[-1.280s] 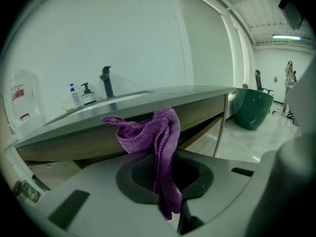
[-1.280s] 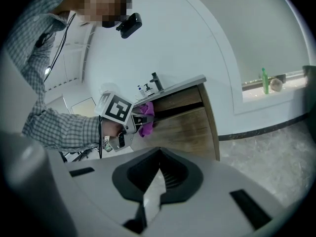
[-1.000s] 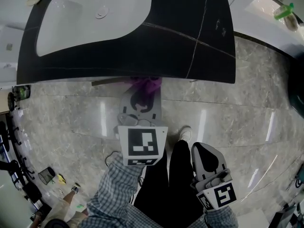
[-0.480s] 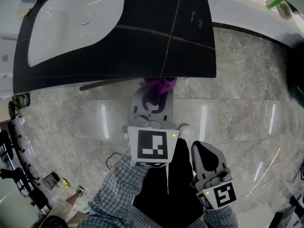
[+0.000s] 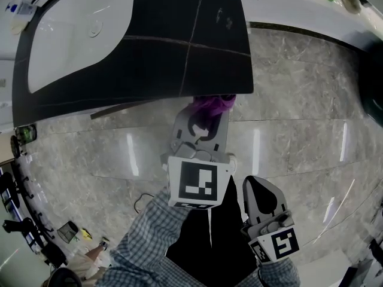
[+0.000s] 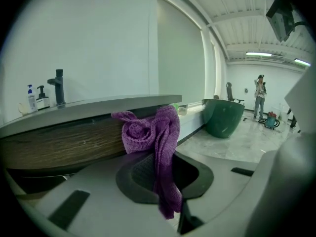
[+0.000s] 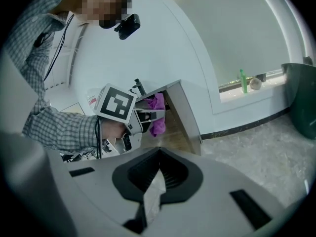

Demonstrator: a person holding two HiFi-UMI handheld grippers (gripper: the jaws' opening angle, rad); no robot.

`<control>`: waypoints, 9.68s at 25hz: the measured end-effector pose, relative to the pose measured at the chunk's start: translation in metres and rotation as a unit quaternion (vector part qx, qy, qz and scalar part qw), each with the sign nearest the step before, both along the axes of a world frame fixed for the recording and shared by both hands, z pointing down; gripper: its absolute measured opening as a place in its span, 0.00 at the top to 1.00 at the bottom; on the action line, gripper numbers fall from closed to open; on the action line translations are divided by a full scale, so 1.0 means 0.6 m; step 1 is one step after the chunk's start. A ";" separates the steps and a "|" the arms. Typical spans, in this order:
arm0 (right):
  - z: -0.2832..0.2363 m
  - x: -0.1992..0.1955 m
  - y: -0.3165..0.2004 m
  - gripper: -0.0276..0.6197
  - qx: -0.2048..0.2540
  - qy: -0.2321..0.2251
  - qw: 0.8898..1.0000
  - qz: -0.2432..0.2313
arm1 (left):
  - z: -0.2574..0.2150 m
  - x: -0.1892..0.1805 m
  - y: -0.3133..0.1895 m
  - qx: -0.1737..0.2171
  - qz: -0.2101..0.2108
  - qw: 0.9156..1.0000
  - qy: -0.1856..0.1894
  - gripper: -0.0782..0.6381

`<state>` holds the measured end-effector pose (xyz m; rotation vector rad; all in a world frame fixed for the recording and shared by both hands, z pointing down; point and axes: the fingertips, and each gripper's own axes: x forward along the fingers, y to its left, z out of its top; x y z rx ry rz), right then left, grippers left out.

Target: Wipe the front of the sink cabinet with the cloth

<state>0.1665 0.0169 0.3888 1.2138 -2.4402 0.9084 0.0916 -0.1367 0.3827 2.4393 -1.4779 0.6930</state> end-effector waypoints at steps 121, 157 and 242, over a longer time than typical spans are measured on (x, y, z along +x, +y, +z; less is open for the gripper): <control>0.058 -0.164 0.048 0.93 -0.044 0.001 0.993 -0.105 | 0.251 -0.543 0.176 -0.054 -0.472 0.878 0.055 0.82; 0.075 -0.055 0.029 0.93 -0.053 -0.013 0.998 -0.037 | 0.260 -0.209 0.055 -0.068 -0.297 0.950 0.071 0.82; 0.079 -0.156 0.000 0.93 -0.069 -0.019 0.994 -0.088 | 0.382 -0.464 0.122 -0.135 -0.289 0.948 0.009 0.82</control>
